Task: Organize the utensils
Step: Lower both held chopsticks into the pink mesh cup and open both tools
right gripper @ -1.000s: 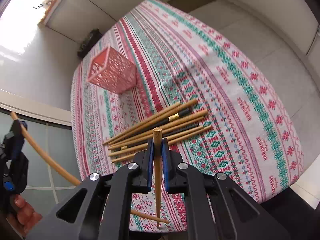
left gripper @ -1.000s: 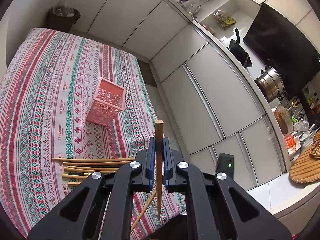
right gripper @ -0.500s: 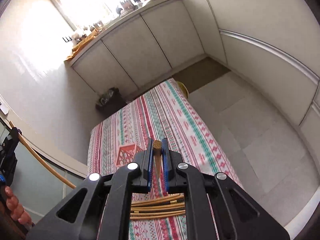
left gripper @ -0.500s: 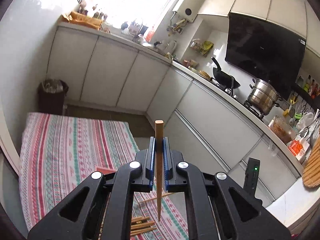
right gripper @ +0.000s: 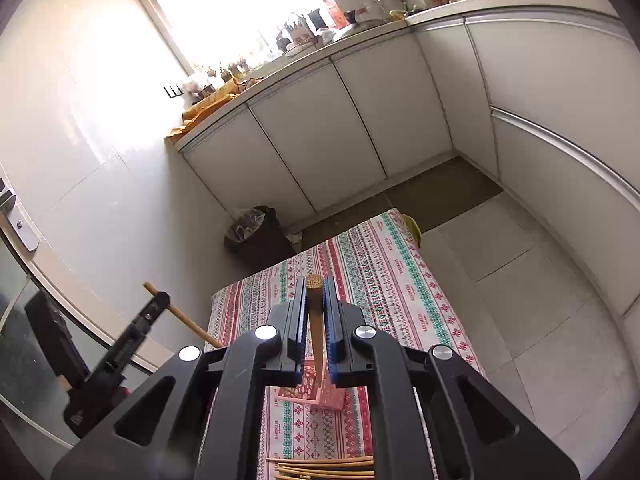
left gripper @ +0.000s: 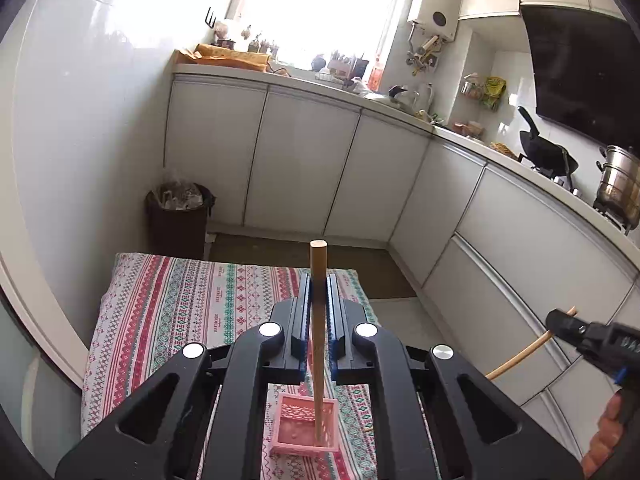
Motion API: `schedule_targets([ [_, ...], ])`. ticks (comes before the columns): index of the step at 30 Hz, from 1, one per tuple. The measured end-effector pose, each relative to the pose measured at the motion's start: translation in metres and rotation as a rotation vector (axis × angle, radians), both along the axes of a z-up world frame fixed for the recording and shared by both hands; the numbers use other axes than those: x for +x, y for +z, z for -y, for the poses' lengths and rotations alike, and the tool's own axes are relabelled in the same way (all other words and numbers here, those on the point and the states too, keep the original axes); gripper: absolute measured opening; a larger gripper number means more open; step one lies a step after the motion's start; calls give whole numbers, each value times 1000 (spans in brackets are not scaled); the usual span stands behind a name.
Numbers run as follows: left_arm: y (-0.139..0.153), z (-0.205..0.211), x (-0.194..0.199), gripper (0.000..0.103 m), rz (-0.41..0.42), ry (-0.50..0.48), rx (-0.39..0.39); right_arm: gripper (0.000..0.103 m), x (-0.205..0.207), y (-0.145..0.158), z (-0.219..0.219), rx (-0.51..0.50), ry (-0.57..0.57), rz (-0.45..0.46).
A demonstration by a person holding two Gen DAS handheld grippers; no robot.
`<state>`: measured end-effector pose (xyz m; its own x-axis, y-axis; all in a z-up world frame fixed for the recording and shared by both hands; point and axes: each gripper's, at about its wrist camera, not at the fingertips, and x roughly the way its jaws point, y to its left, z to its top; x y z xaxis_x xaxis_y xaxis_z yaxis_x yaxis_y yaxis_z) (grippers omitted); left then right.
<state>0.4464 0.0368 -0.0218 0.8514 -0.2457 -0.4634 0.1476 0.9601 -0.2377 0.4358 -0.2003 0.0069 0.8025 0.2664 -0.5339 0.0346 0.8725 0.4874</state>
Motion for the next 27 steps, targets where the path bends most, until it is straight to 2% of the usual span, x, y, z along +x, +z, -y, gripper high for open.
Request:
schedule_targets([
  [3, -23, 5, 2, 11, 10, -11, 5, 8, 11, -5, -13, 5, 17, 0],
  [5, -32, 3, -1, 27, 0, -5, -11, 8, 17, -7, -20, 6, 27, -3],
  [7, -27, -4, -7, 28, 13, 25, -25, 8, 22, -9, -27, -2, 34, -7],
  [10, -2, -17, -25, 29, 58, 78, -41, 8, 28, -13, -35, -11, 44, -8],
  [14, 21, -41, -61, 42, 91, 172, -110, 8, 36, -18, -48, -21, 58, -13],
  [17, 22, -56, -82, 43, 118, 210, -161, 8, 44, -23, -62, -65, 64, -12],
  [20, 20, -64, -82, 43, 102, 218, -139, 8, 52, -33, -75, -95, 77, -17],
  [23, 14, -75, -79, 43, 75, 229, -153, 8, 57, -47, -86, -90, 90, -33],
  [26, 10, -83, -78, 43, 56, 238, -156, 13, 61, -62, -96, -88, 100, -56],
  [27, 10, -85, -78, 44, 50, 240, -152, 21, 62, -66, -98, -87, 98, -65],
])
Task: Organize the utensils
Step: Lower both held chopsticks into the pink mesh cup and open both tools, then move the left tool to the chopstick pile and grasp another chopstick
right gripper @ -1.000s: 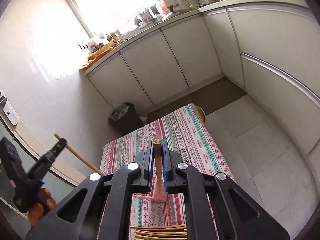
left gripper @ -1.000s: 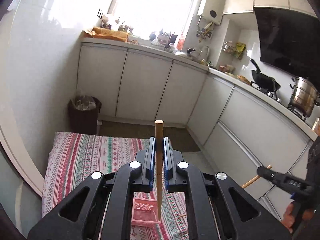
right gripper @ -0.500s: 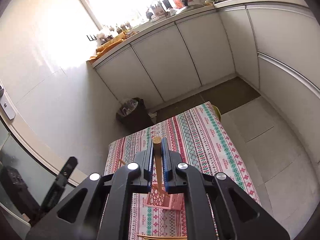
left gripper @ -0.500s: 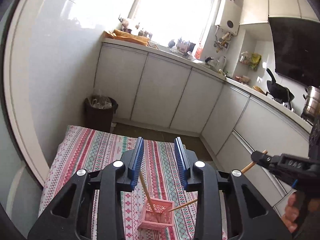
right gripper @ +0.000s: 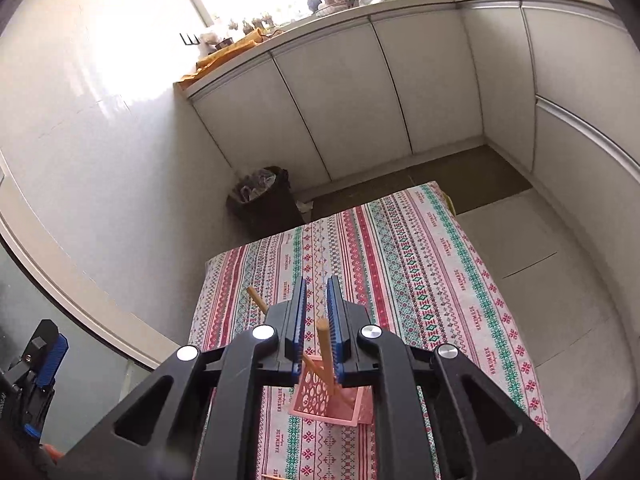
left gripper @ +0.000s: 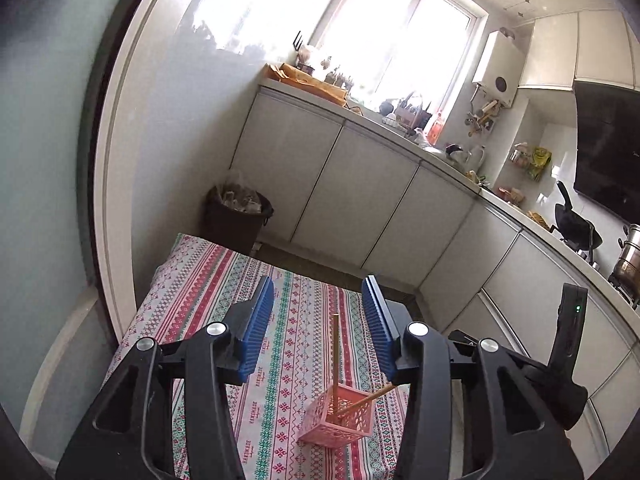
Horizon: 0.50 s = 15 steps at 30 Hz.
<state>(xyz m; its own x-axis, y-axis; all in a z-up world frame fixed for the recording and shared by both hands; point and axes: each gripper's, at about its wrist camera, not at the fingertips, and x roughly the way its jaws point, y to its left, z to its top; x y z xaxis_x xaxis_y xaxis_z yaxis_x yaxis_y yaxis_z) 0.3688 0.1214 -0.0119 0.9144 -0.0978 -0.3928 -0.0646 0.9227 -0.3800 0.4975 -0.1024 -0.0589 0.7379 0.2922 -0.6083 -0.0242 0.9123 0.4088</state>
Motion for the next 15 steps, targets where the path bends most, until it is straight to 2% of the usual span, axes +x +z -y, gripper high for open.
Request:
schedule_targets([
  [1, 0, -2, 0, 46, -6, -1, 4, 31, -1, -3, -1, 2, -1, -3],
  [2, 0, -3, 0, 50, -10, -2, 9, 51, -4, -4, -1, 9, -10, 5],
  [3, -1, -5, -1, 53, -12, -2, 11, 64, -8, -3, 2, 15, -27, 20],
  [4, -2, -6, -2, 59, -13, -8, 12, 66, -13, -1, 5, 26, -41, 37],
  [5, -2, -6, -2, 61, -15, -17, 14, 67, -17, 1, 9, 34, -52, 49],
  [9, -6, 2, -1, 65, -34, -54, 41, 86, -39, 12, 26, 45, -121, 97],
  [11, -6, 8, -1, 76, -36, -69, 53, 87, -51, 17, 35, 33, -160, 109],
  [15, -11, 24, 1, 86, -57, -154, 88, 91, -81, 13, 54, -7, -237, 77],
])
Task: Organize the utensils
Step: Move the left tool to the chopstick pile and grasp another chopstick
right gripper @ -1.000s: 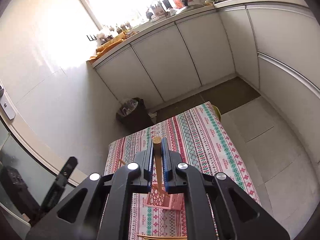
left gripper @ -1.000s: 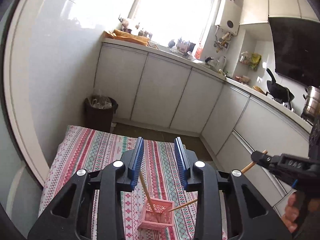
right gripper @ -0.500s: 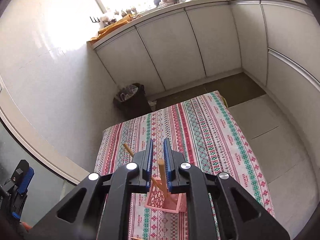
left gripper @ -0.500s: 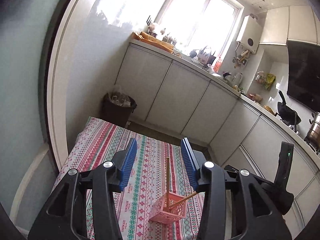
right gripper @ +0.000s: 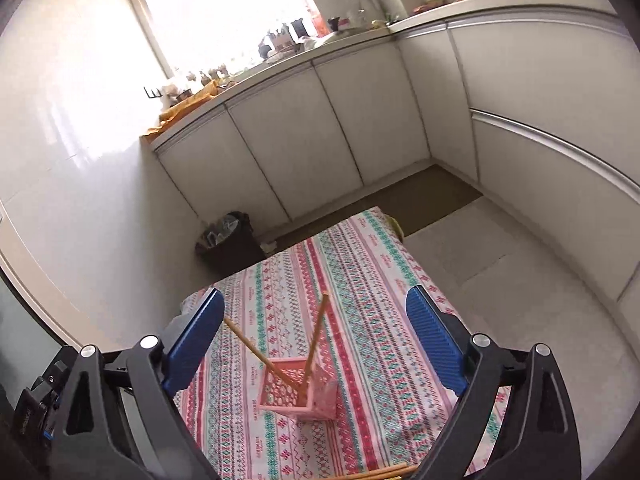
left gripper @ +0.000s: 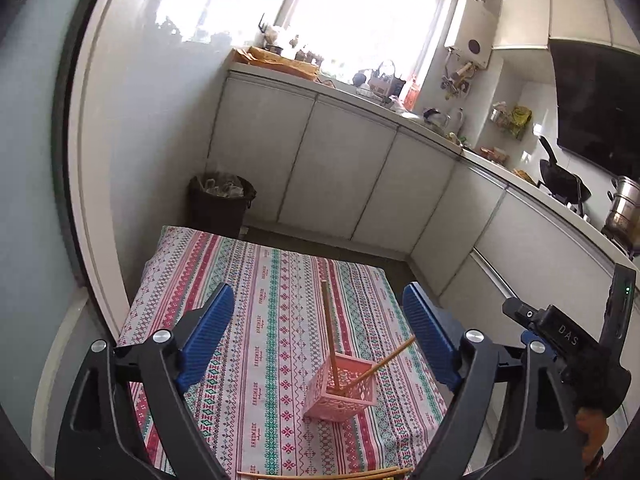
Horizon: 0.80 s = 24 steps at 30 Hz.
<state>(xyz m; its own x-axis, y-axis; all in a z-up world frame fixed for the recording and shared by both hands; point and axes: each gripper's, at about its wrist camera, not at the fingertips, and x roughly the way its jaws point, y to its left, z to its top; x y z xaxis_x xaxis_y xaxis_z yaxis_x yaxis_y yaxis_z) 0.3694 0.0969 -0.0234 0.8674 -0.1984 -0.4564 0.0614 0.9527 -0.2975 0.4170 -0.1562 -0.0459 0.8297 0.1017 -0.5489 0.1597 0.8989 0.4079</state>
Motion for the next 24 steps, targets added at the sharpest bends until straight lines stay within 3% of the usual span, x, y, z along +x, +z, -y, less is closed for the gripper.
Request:
schedule_targets([
  [3, -11, 19, 3, 96, -50, -111, 38, 93, -25, -15, 15, -55, -40, -63],
  [8, -41, 62, 4, 96, -170, -338, 155, 93, -74, -62, 42, -78, -74, -217],
  [13, -78, 106, -8, 96, -244, -525, 331, 93, -122, -117, 61, -107, -103, -380],
  [15, -96, 126, -12, 94, -274, -614, 398, 93, -131, -134, 72, -72, -118, -440],
  [18, -127, 153, -8, 71, -359, -754, 462, 93, -136, -144, 89, 10, -128, -479],
  [20, -153, 174, -5, 54, -420, -842, 574, 93, -139, -149, 96, 57, -139, -484],
  [22, -175, 192, -5, 42, -443, -932, 711, 93, -136, -154, 101, 109, -133, -498],
  [24, -193, 205, -3, 32, -482, -995, 793, 93, -132, -161, 106, 160, -130, -519],
])
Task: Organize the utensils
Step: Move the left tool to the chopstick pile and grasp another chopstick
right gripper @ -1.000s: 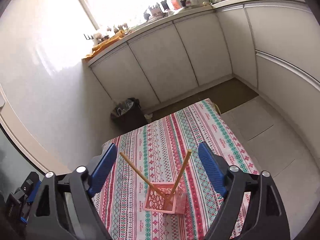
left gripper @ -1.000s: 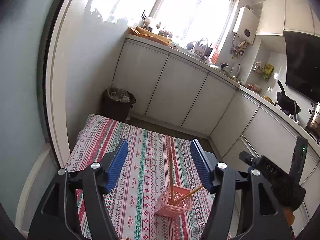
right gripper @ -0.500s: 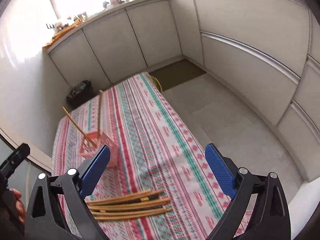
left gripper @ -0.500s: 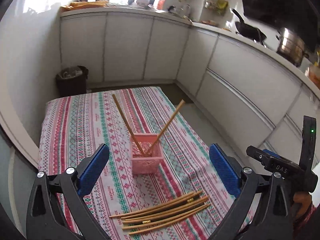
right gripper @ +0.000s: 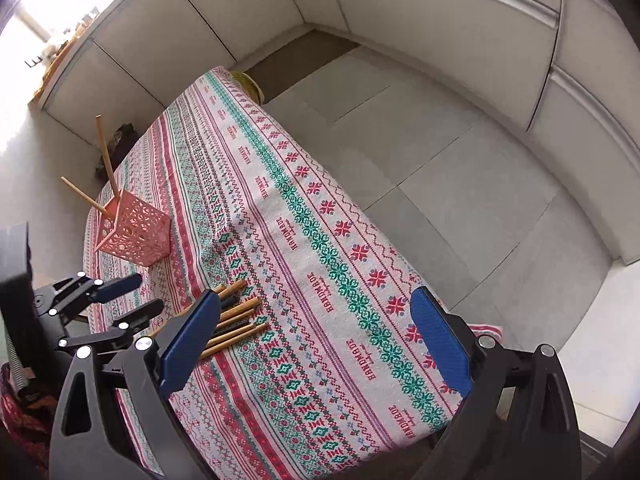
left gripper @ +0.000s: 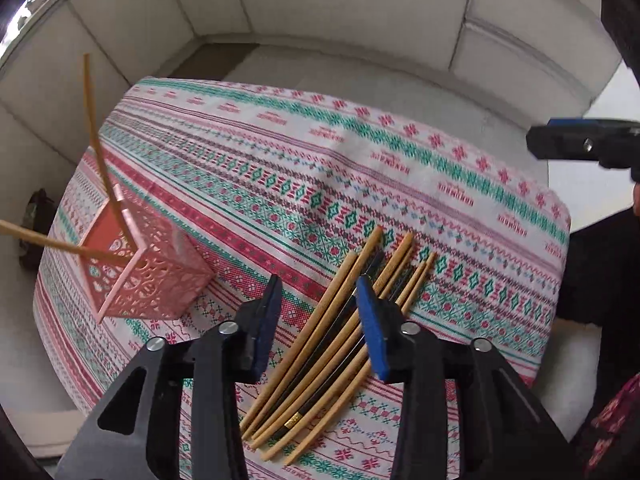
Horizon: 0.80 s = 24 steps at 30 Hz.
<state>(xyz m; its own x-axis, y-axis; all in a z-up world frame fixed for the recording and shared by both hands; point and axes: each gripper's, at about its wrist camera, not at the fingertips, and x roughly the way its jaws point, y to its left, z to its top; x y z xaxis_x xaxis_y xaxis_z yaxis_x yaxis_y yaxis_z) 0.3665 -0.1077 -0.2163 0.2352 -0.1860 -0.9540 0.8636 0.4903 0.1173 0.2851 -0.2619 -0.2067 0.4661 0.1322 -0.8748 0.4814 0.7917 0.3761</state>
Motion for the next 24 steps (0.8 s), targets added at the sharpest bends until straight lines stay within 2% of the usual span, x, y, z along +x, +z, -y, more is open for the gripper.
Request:
schedule_targets([
  [3, -17, 11, 5, 27, -62, -77, 45, 93, 4, -5, 7, 86, -19, -13],
  [5, -27, 14, 8, 26, -87, -96, 70, 93, 7, -6, 10, 111, -20, -11],
  [8, -35, 18, 16, 25, -84, -100, 125, 93, 9, -5, 9, 125, -6, -7],
  [11, -42, 20, 20, 19, -110, -114, 135, 93, 9, -8, 8, 146, 0, -15],
  [15, -61, 26, 26, 18, -130, -143, 180, 93, 9, -12, 11, 180, -4, -29],
  [16, -64, 25, 29, 14, -131, -152, 184, 93, 9, -12, 12, 180, -6, -30],
  [21, -77, 22, 34, 15, -141, -176, 221, 93, 9, -13, 13, 181, -11, -34],
  [24, -87, 20, 36, 11, -166, -208, 241, 93, 10, -15, 13, 185, -8, -44],
])
